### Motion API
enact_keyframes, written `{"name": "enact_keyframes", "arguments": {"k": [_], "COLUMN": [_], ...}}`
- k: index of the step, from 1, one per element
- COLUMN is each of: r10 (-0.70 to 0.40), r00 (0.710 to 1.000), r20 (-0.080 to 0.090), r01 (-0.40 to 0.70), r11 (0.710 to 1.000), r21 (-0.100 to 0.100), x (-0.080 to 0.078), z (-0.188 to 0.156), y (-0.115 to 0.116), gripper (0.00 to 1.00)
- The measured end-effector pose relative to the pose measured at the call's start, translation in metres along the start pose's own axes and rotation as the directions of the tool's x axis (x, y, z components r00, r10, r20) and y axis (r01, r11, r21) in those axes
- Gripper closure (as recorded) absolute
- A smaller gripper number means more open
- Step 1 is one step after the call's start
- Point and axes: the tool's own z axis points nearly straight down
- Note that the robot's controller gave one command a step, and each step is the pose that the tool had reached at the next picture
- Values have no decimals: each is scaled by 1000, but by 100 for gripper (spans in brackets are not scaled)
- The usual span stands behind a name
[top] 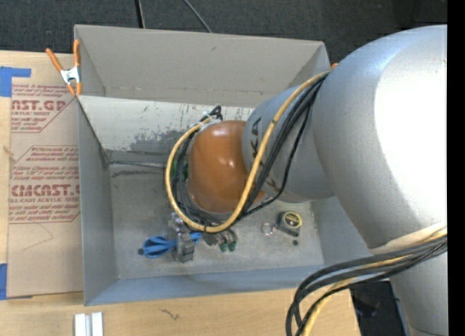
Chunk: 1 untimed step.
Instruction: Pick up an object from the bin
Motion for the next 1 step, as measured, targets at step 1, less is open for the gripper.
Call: {"name": "enact_keyframes", "arguments": {"k": [1], "r10": [-196], "r00": [981], "r20": [6], "r01": [196], "r11": [981], "r21": [3], "x": [1], "z": [-136], "y": [-7], "gripper": [100]}}
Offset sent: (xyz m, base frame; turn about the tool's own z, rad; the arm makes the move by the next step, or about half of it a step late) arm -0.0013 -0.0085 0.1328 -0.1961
